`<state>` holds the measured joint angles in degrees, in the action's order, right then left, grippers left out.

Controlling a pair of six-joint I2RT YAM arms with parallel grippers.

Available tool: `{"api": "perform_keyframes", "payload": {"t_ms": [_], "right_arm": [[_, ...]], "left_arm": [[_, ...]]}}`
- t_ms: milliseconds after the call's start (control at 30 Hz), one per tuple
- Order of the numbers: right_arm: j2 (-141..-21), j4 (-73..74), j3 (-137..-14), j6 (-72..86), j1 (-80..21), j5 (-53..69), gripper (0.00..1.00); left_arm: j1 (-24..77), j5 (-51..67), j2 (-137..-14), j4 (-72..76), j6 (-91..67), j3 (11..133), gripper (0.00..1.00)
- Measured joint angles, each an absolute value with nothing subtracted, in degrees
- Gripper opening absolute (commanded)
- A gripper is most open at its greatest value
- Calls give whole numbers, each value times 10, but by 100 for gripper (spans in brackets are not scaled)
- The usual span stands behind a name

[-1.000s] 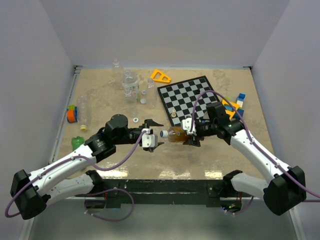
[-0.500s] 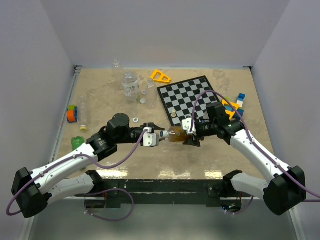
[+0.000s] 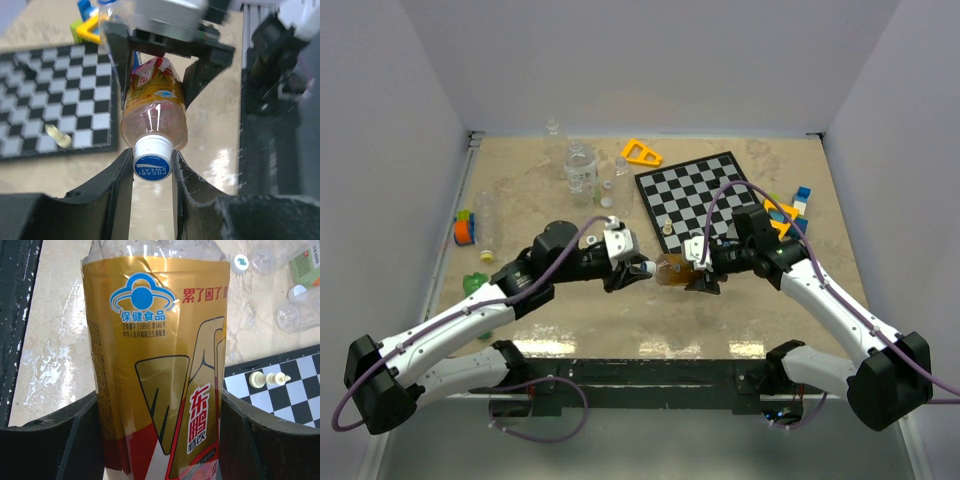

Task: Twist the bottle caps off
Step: Unscrew the bottle cap from the plastic bottle.

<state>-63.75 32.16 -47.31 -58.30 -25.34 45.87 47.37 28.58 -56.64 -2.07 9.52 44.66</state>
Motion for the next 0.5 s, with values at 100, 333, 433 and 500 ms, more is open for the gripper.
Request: {"api": "perform_keyframes", "payload": {"t_ms": [100,333,433,500], "right_arm": [[-637,315,-473,-580,-255,463,6],[-637,303,-473,-580,-258,465,6],[-637,303,-473,-580,-258,464,6],[-638,303,-473,-580,-258,464,6]], "left_arm": [[475,230,-567,-64,-69,472,0],[478,144,-573,-134,-358,501,0],[478,129,-572,-142,-407,501,0],[478,121,-571,-144,-421,501,5]]}}
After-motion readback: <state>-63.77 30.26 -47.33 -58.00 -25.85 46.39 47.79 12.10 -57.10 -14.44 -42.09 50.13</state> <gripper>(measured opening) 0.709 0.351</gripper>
